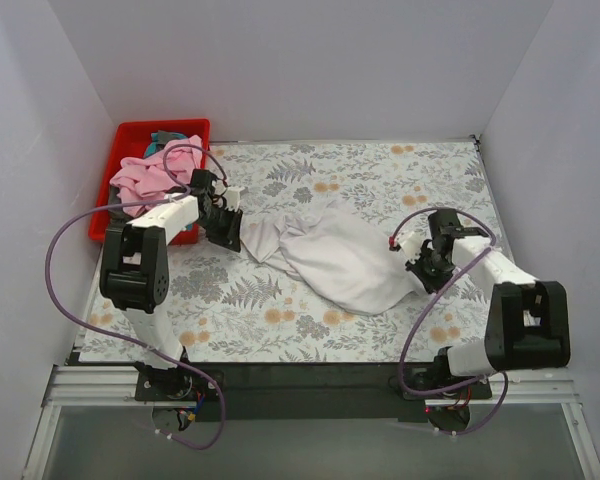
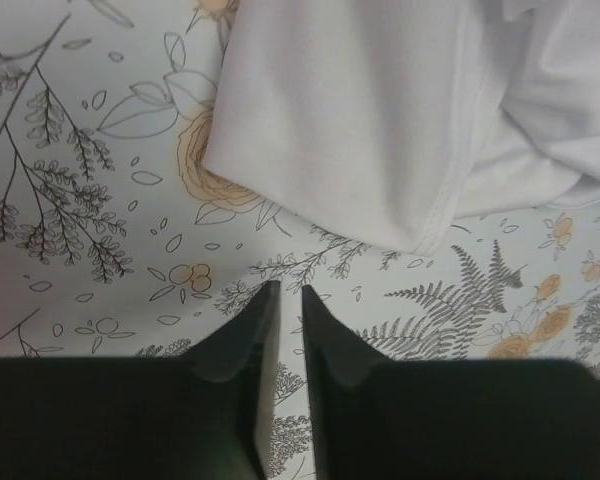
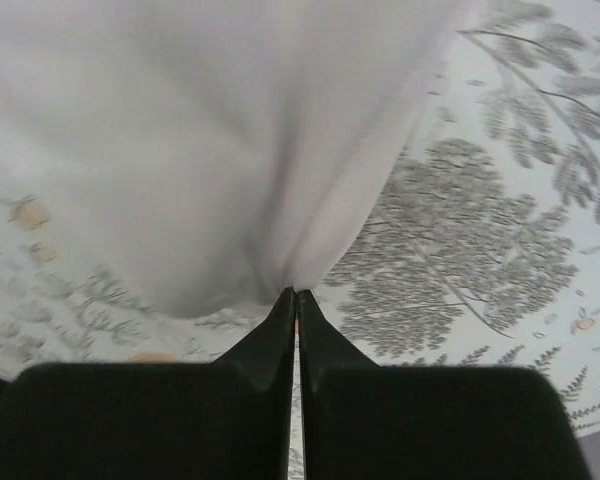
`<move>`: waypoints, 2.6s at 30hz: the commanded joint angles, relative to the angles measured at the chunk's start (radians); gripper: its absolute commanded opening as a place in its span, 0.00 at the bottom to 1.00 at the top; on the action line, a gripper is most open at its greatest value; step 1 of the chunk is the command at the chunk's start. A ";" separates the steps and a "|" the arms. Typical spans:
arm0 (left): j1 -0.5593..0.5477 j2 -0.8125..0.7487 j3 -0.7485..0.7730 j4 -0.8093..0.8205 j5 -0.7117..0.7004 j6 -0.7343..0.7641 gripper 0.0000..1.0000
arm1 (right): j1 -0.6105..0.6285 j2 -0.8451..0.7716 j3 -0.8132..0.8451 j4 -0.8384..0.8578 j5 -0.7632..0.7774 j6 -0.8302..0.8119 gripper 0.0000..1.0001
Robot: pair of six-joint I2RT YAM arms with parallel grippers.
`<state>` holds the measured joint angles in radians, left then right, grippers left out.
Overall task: Fold and stack the t-shirts
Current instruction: Flatten the tshirt out
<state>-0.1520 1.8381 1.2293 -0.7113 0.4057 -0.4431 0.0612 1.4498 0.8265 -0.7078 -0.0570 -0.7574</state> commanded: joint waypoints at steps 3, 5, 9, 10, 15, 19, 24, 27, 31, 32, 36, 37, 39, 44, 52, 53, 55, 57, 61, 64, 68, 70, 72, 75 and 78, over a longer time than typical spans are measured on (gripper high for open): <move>-0.004 -0.014 0.091 -0.059 0.195 0.029 0.50 | 0.147 -0.218 -0.064 -0.238 -0.214 -0.190 0.01; -0.029 -0.022 0.084 -0.060 0.212 0.029 0.65 | 0.161 -0.242 -0.011 -0.319 -0.309 -0.223 0.11; -0.067 -0.011 0.062 -0.027 0.177 -0.005 0.77 | 0.148 -0.169 0.161 -0.334 -0.392 -0.177 0.52; -0.072 -0.001 0.062 -0.011 0.167 -0.012 0.79 | 0.143 -0.137 0.201 -0.326 -0.424 -0.156 0.57; -0.104 0.033 0.082 0.019 0.081 -0.042 0.80 | 0.141 0.146 0.465 -0.204 -0.439 0.102 0.64; -0.126 0.070 0.093 0.023 -0.002 -0.063 0.77 | 0.141 0.300 0.618 -0.099 -0.351 0.259 0.64; -0.127 0.053 0.067 0.015 -0.050 -0.091 0.74 | 0.152 0.446 0.715 -0.075 -0.336 0.291 0.65; -0.127 0.015 0.020 0.027 -0.059 -0.106 0.73 | 0.169 0.475 0.709 -0.058 -0.333 0.288 0.65; -0.127 0.029 0.001 0.007 0.028 -0.137 0.62 | 0.181 0.494 0.681 -0.045 -0.340 0.280 0.64; -0.127 0.030 -0.001 0.009 0.050 -0.160 0.59 | 0.184 0.495 0.669 -0.042 -0.340 0.279 0.63; -0.127 0.049 0.004 0.019 0.113 -0.204 0.50 | 0.184 0.503 0.652 -0.041 -0.348 0.273 0.62; -0.127 0.049 0.004 0.026 0.119 -0.212 0.48 | 0.186 0.503 0.651 -0.041 -0.348 0.273 0.61; -0.127 0.058 0.010 0.029 0.145 -0.227 0.46 | 0.186 0.503 0.643 -0.039 -0.353 0.271 0.58; -0.127 0.055 0.013 0.039 0.128 -0.246 0.26 | 0.186 0.494 0.625 -0.038 -0.363 0.267 0.41; -0.126 0.021 0.030 0.069 0.084 -0.255 0.00 | 0.187 0.471 0.600 -0.033 -0.369 0.256 0.11; -0.126 0.010 0.033 0.070 0.079 -0.255 0.00 | 0.189 0.460 0.600 -0.035 -0.372 0.257 0.02; -0.123 -0.020 0.051 0.065 0.082 -0.247 0.00 | 0.193 0.443 0.593 -0.036 -0.383 0.259 0.01; -0.119 -0.052 0.064 0.064 0.065 -0.243 0.00 | 0.203 0.410 0.585 -0.036 -0.402 0.259 0.01; -0.087 -0.092 0.105 0.059 0.042 -0.238 0.00 | 0.253 0.368 0.547 -0.036 -0.432 0.256 0.01; -0.058 -0.103 0.134 0.056 0.038 -0.240 0.00 | 0.313 0.336 0.499 -0.035 -0.449 0.245 0.01; -0.028 -0.094 0.167 0.041 0.028 -0.244 0.00 | 0.409 0.275 0.442 -0.039 -0.500 0.244 0.01; -0.018 -0.092 0.167 0.047 0.024 -0.247 0.00 | 0.487 0.241 0.421 -0.035 -0.517 0.254 0.01; -0.017 -0.091 0.165 0.047 0.018 -0.247 0.00 | 0.541 0.230 0.396 -0.038 -0.541 0.260 0.01; -0.017 -0.079 0.165 0.035 0.053 -0.244 0.00 | 0.568 0.234 0.411 -0.044 -0.621 0.294 0.18; -0.017 -0.068 0.173 0.003 0.094 -0.229 0.05 | 0.444 0.239 0.502 -0.044 -0.664 0.316 0.56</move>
<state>-0.1658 1.7878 1.3727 -0.6735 0.4519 -0.6876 0.6384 1.7115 1.2335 -0.7525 -0.6312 -0.4725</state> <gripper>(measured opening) 0.025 0.397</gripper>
